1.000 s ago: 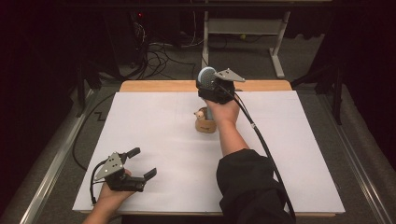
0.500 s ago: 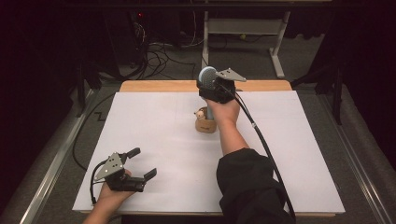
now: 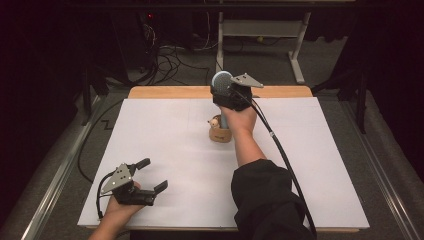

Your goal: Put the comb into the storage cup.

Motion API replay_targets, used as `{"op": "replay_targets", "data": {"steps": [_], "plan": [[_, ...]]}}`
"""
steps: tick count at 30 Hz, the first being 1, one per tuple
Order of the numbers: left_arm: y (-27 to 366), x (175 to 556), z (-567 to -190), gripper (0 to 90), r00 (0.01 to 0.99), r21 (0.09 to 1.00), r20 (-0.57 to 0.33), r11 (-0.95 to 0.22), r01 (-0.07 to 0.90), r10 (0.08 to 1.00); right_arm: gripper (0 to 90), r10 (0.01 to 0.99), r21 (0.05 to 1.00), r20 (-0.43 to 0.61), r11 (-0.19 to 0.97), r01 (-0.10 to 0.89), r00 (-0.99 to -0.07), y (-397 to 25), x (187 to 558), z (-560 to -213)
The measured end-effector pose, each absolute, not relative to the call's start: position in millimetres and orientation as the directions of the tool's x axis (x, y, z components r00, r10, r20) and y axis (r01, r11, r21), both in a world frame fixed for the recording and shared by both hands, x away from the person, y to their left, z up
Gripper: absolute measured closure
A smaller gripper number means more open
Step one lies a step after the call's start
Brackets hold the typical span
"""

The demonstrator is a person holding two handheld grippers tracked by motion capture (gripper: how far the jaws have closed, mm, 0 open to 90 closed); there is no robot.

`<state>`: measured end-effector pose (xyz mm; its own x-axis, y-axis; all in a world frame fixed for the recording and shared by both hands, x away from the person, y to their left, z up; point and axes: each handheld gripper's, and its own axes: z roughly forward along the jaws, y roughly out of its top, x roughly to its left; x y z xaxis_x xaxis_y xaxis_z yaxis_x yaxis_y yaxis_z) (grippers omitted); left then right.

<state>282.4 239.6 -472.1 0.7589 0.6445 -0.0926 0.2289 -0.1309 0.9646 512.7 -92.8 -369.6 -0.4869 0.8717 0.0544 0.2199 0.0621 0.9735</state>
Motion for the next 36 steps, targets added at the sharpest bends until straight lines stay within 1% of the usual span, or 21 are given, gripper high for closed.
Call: {"op": "replay_targets", "data": {"steps": [17, 26, 36], "plan": [[239.6, 282.3, -471.9, 1.0, 0.759, 0.965, -0.092, -0.131, 0.228, 0.645, 15.0, 0.877, 0.973, 0.047, 0.068, 0.219, -0.478, -92.1, 512.5, -370.2], [239.9, 282.2, -471.8, 1.1, 0.760, 0.964, -0.090, -0.136, 0.230, 0.644, 11.1, 0.878, 0.972, 0.048, 0.070, 0.226, -0.476, -92.5, 513.0, -370.9], [239.9, 282.2, -471.9, 1.1, 0.758, 0.964, -0.093, -0.131, 0.230, 0.646, 10.6, 0.876, 0.971, 0.045, 0.075, 0.227, -0.479, -92.3, 512.1, -370.3]]}}
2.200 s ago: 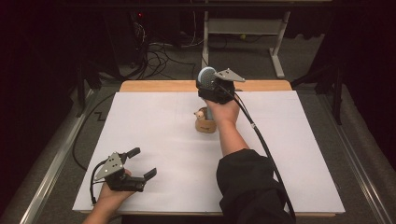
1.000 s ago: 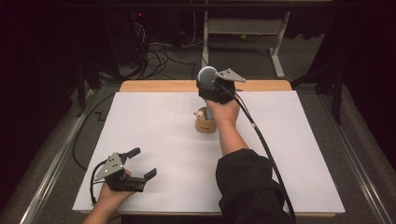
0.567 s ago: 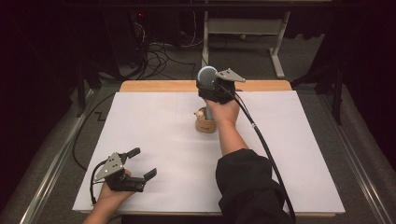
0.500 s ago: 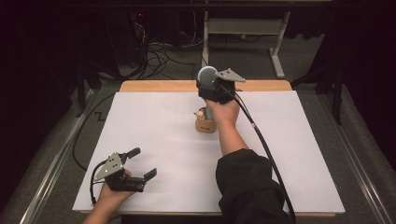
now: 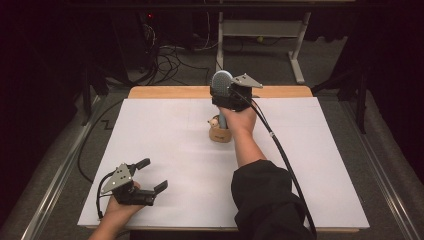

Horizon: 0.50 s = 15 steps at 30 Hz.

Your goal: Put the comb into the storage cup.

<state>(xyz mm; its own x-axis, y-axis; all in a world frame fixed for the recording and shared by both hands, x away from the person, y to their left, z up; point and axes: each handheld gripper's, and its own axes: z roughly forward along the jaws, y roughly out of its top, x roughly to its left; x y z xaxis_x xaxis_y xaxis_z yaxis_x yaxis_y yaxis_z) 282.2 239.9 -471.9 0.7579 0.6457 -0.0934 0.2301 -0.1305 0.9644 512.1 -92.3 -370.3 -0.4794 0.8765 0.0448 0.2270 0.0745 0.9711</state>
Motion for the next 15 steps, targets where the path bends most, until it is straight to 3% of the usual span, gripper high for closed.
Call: {"op": "replay_targets", "data": {"steps": [15], "plan": [[240.2, 282.3, -472.6, 1.1, 0.754, 0.965, -0.103, -0.119, 0.235, 0.649, 6.4, 0.874, 0.969, 0.044, 0.080, 0.232, -0.483, -95.9, 509.4, -365.5]]}}
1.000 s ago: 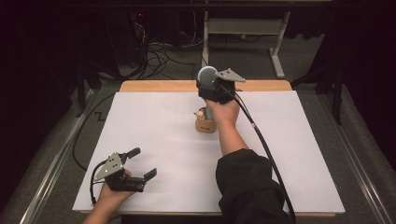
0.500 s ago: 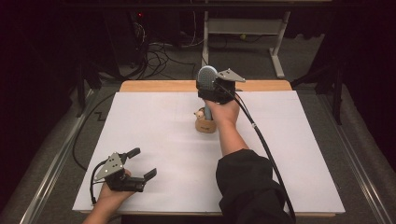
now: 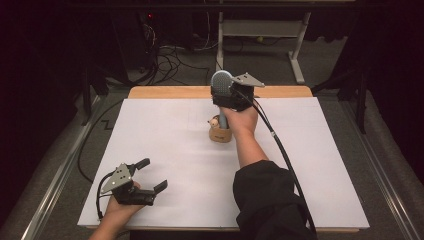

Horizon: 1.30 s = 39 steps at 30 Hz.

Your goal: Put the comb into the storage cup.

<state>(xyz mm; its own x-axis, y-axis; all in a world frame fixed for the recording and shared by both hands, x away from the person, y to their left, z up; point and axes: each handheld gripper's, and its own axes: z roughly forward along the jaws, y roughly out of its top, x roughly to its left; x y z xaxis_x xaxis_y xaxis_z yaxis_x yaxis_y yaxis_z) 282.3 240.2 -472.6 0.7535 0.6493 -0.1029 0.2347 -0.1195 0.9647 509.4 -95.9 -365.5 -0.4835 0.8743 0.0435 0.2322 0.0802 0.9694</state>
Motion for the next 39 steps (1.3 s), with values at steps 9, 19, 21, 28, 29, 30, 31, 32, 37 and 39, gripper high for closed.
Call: {"op": "replay_targets", "data": {"steps": [9, 19, 21, 28, 29, 30, 31, 32, 37, 39], "plan": [[240, 282, -473, 1.1, 0.755, 0.965, -0.100, -0.122, 0.232, 0.649, 0.0, 0.861, 0.968, 0.037, 0.095, 0.232, -0.508, -92, 508, -367], [240, 282, -473, 1.1, 0.755, 0.965, -0.099, -0.122, 0.232, 0.649, 0.0, 0.861, 0.970, 0.024, 0.102, 0.220, -0.507, -93, 504, -362], [240, 282, -472, 1.0, 0.754, 0.965, -0.098, -0.123, 0.231, 0.649, 0.0, 0.861, 0.970, 0.020, 0.106, 0.218, -0.508, -93, 503, -362], [241, 283, -473, 1.1, 0.754, 0.963, -0.089, -0.137, 0.232, 0.651, 0.0, 0.853, 0.967, 0.022, 0.115, 0.228, -0.521, -91, 497, -359], [241, 283, -473, 1.1, 0.755, 0.964, -0.087, -0.136, 0.229, 0.650, 0.0, 0.852, 0.967, 0.021, 0.116, 0.227, -0.523, -91, 496, -359], [241, 283, -473, 1.1, 0.754, 0.964, -0.087, -0.136, 0.228, 0.651, 0.0, 0.851, 0.967, 0.022, 0.116, 0.228, -0.525, -91, 496, -359], [241, 283, -473, 1.1, 0.754, 0.964, -0.088, -0.135, 0.229, 0.651, 0.0, 0.849, 0.966, 0.016, 0.123, 0.228, -0.528, -91, 495, -358], [241, 283, -473, 1.1, 0.754, 0.963, -0.088, -0.139, 0.232, 0.651, 0.0, 0.848, 0.965, 0.016, 0.124, 0.229, -0.530, -90, 493, -358], [240, 283, -472, 1.1, 0.752, 0.963, -0.087, -0.139, 0.232, 0.654, 0.0, 0.846, 0.966, 0.008, 0.131, 0.221, -0.533, -91, 484, -358], [240, 283, -472, 1.1, 0.753, 0.963, -0.080, -0.143, 0.227, 0.653, 0.0, 0.847, 0.966, 0.009, 0.130, 0.224, -0.532, -93, 481, -360]]}}
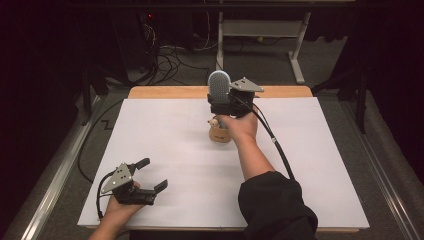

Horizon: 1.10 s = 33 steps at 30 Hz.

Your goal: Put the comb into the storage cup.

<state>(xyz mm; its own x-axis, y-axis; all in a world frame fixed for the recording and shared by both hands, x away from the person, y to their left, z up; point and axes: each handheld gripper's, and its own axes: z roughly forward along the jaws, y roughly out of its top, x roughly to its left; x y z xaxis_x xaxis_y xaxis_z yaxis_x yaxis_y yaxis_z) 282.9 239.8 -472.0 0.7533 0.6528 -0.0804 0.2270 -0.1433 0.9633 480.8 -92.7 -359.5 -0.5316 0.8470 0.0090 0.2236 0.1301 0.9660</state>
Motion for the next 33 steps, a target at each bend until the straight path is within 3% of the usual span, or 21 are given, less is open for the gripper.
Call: {"op": "replay_targets", "data": {"steps": [24, 33], "plan": [[235, 285, -472, 1.1, 0.750, 0.959, -0.060, -0.169, 0.225, 0.659, 0.0, 0.831, 0.967, 0.007, 0.136, 0.215, -0.557, -126, 437, -368], [237, 285, -471, 1.1, 0.744, 0.961, -0.058, -0.166, 0.223, 0.666, 0.0, 0.828, 0.959, 0.015, 0.147, 0.243, -0.561, -141, 421, -390]]}}
